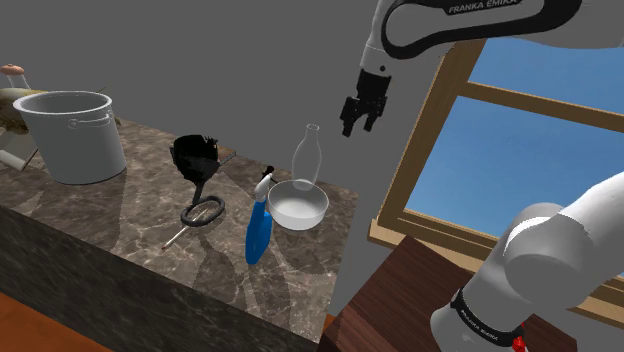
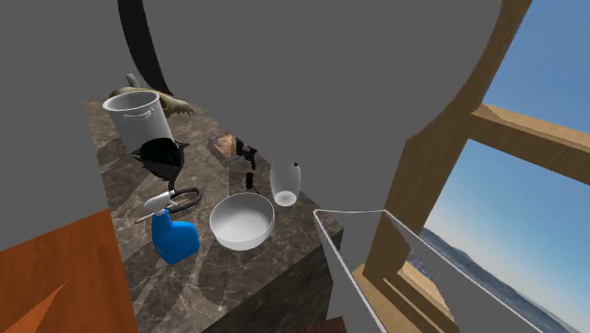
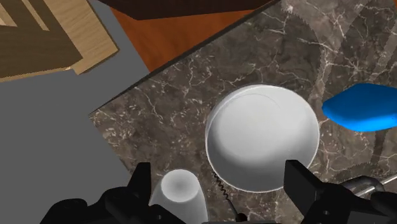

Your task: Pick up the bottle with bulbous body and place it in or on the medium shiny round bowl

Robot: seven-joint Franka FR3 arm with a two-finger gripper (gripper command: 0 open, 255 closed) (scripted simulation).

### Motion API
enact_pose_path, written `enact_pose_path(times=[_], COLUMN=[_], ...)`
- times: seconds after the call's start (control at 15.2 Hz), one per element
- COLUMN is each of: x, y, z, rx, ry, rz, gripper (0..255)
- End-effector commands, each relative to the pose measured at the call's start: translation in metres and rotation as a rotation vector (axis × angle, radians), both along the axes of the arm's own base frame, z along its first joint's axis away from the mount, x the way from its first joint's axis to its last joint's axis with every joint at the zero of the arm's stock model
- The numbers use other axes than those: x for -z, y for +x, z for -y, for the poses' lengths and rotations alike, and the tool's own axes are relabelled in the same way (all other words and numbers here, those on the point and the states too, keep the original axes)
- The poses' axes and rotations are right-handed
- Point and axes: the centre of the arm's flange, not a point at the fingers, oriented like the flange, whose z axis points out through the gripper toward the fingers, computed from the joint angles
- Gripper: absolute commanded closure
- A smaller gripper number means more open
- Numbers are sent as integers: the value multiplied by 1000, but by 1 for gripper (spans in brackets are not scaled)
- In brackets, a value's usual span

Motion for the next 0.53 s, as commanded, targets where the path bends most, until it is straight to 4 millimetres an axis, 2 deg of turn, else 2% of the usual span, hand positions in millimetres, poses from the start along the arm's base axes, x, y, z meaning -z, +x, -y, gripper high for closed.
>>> enact_pose_path(times=[0.0,0.46], x=[9,41], y=[25,104], z=[8,33], rx=[5,23], ry=[0,3], rz=[9,36], gripper=[0,0])
